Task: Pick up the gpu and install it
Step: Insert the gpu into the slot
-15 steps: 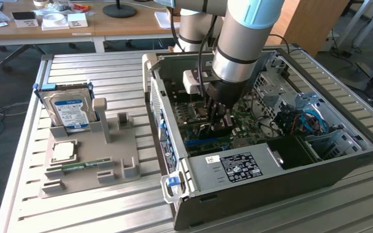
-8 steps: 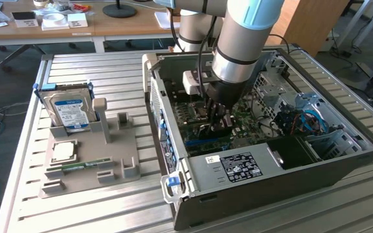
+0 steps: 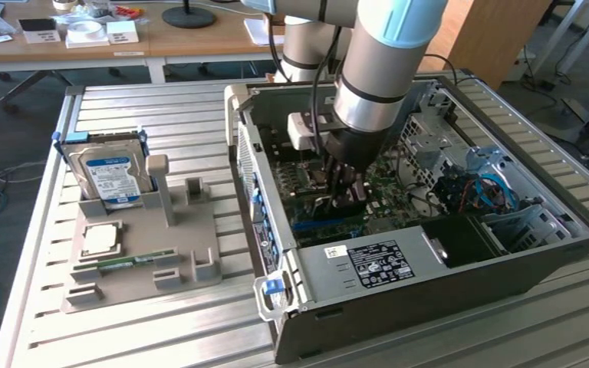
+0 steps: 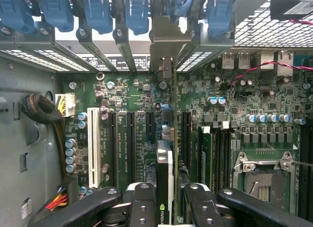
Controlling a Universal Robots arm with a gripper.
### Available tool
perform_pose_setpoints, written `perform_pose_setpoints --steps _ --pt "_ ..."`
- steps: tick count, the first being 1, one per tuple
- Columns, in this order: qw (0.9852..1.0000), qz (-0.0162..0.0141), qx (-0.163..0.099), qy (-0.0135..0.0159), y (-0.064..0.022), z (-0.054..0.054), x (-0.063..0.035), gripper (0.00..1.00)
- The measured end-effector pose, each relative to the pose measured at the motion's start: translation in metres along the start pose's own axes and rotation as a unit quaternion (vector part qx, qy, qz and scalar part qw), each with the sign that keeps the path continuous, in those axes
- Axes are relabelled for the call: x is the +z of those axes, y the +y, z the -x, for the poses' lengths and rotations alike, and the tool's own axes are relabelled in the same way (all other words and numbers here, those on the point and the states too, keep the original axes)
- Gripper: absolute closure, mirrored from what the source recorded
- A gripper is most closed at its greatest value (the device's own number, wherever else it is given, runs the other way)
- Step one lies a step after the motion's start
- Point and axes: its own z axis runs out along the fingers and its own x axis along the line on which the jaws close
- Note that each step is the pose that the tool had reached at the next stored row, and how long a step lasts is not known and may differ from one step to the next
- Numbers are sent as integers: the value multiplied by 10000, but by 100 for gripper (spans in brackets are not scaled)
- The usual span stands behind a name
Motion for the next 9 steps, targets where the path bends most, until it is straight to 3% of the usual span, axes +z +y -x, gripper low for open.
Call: perform_pose_setpoints --steps 9 --pt "10000 1 1 0 2 0 12 74"
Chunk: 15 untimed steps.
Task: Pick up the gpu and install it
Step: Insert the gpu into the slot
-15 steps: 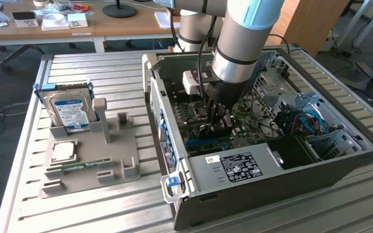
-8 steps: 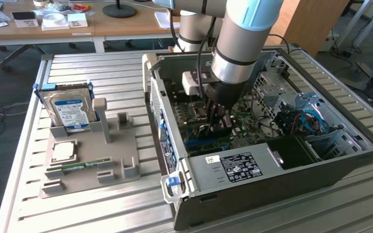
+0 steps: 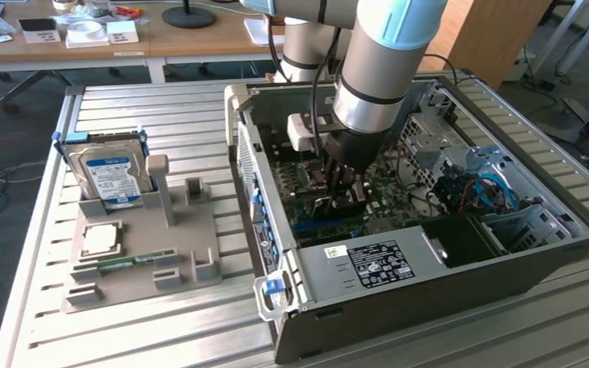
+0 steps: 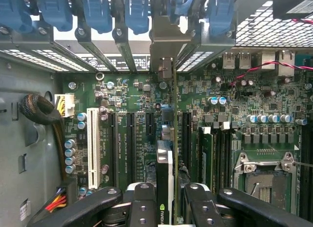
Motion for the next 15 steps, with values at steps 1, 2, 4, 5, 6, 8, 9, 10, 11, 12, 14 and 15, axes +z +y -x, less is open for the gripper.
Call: perform_pose_setpoints --steps 1,2,4,5,6,8,9,10,11,12,14,15 --pt "10000 -1 0 -1 0 1 1 74" --pt "10000 -2 1 -2 2 5 3 74" --pt "10000 0 0 0 3 8 1 74" --pt "10000 0 0 0 4 10 2 74" --pt "10000 0 0 0 4 11 2 74" --pt "10000 0 0 0 5 11 2 74" --pt "10000 0 0 0 5 11 1 74" --pt "10000 0 0 0 4 11 2 74" --pt "10000 0 0 0 4 11 5 74" --pt "10000 -1 0 -1 4 12 10 74" --pt "10000 0 0 1 4 11 11 74" --pt "10000 0 0 1 4 11 11 74"
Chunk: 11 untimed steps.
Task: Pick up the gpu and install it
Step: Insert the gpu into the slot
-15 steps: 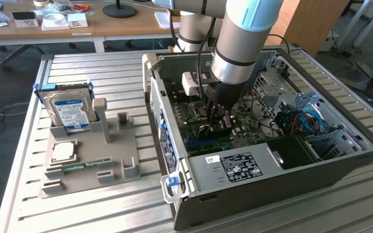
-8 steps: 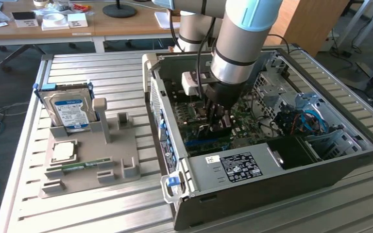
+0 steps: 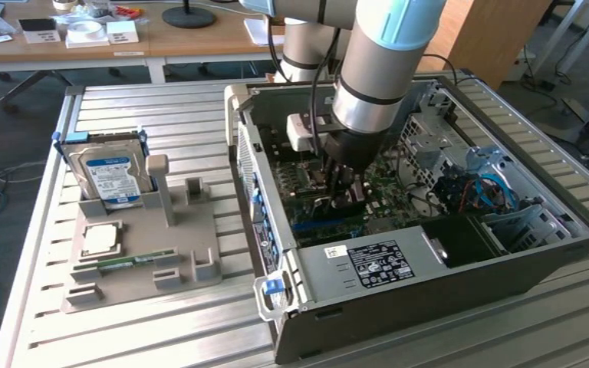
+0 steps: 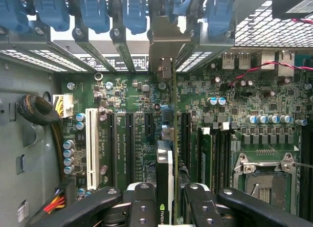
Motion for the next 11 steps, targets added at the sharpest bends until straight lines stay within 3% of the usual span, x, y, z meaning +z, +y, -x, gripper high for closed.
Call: perform_pose_setpoints --steps 11 --pt "10000 0 -1 0 1 -2 26 74"
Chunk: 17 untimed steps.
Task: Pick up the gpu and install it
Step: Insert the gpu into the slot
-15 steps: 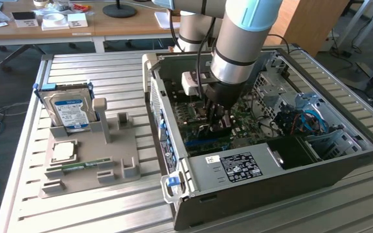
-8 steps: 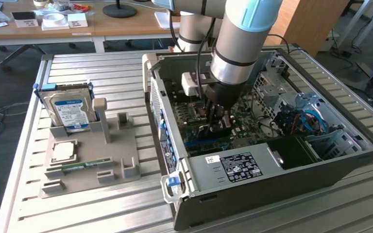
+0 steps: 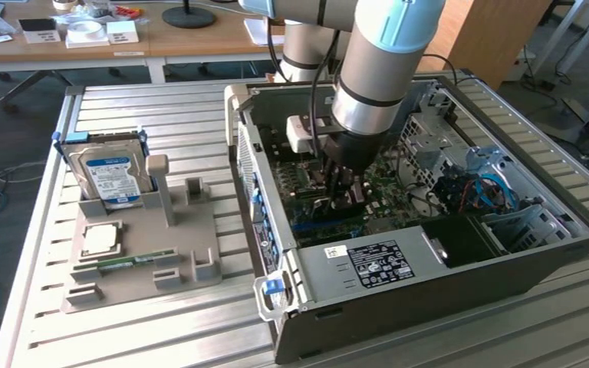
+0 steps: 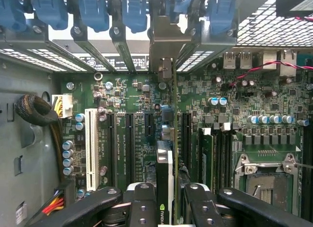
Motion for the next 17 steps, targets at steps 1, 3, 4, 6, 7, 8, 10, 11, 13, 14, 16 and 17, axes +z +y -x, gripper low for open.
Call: perform_pose_setpoints --steps 1,3,4,6,7,8,10,11,13,14,16,17 --pt "10000 0 0 0 0 0 0 74" --pt "10000 0 0 0 0 0 0 74" --pt "10000 0 1 0 1 0 1 74" --pt "10000 0 0 0 0 0 1 74" --pt "10000 0 0 -1 0 0 1 74" --pt "10000 0 0 -1 1 0 3 74" --pt "10000 0 0 -1 2 0 5 74" --pt "10000 0 0 0 2 0 4 74" --pt "10000 0 0 0 2 0 5 74" --pt "10000 0 0 0 2 0 6 74" --pt "10000 0 0 0 2 0 7 74" --pt "10000 0 0 0 2 0 7 74"
